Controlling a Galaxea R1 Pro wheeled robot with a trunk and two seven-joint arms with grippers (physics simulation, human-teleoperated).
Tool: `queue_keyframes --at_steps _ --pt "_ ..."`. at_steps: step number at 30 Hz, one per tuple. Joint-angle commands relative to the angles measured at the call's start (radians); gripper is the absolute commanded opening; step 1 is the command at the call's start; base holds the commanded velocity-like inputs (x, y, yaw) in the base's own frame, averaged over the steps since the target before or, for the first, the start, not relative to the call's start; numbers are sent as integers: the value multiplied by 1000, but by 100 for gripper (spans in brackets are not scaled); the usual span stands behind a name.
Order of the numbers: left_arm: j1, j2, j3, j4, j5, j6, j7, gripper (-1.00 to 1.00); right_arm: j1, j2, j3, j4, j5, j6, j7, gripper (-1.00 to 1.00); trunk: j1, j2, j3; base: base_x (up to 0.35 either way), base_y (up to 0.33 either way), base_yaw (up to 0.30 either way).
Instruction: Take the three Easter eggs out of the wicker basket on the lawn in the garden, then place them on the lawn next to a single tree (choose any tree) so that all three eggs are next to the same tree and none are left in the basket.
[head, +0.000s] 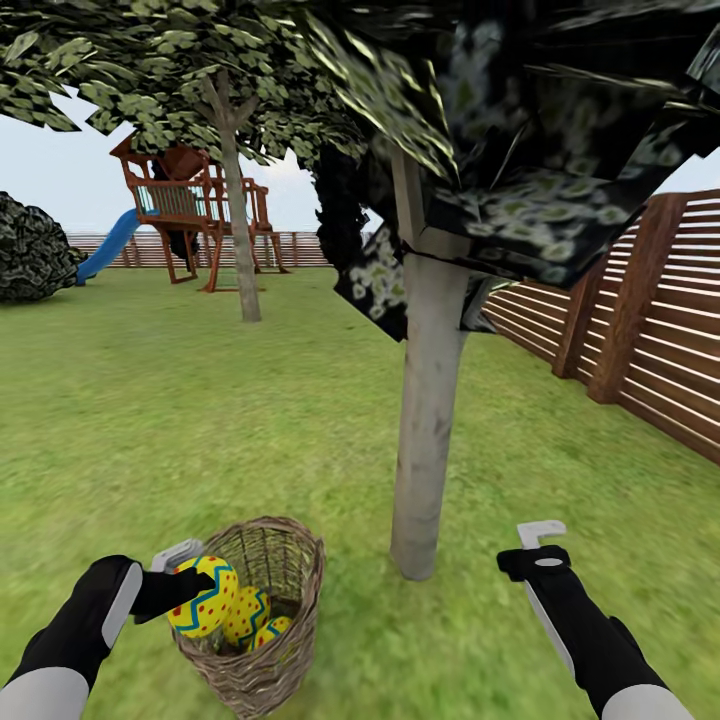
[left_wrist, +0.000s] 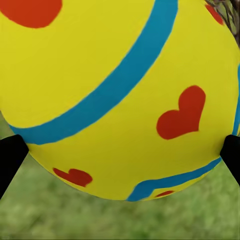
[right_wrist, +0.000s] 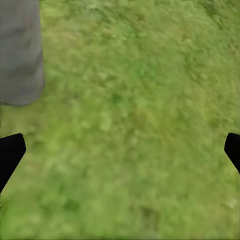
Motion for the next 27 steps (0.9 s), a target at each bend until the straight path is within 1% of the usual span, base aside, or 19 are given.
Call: queue_keyframes --at_steps 1,3,8,16,17,19,24,27 --pt "-1 0 2 -1 0 5 -3 -100 -1 -1 4 -1 4 7 -3 100 -4 7 2 0 0 3" --pt "-1 0 3 -1 0 5 -3 -100 -1 -1 4 -1 4 7 -3 100 -12 21 8 -29 0 1" --pt "-1 -5 2 -1 0 5 -3 -100 -1 0 5 -1 4 6 -3 100 -31 56 24 -188 0 0" --pt "-1 -5 2 -2 0 5 -3 -100 -1 0 6 -1 4 6 -1 100 -62 112 49 -8 0 0" --pt "-1 -5 3 -13 0 5 -3 -100 -1 1 6 -1 4 6 -1 100 -65 119 52 0 0 11" --pt "-1 -5 4 -30 0 5 -3 -100 -1 3 7 0 5 5 -2 100 -73 133 59 0 0 163" --pt "-1 -2 9 -36 0 6 -3 -100 -1 5 7 0 6 7 -1 100 -92 168 74 0 0 274" --pt "-2 10 15 -37 0 6 -3 -100 -1 5 7 0 5 8 0 100 -104 189 84 0 0 289"
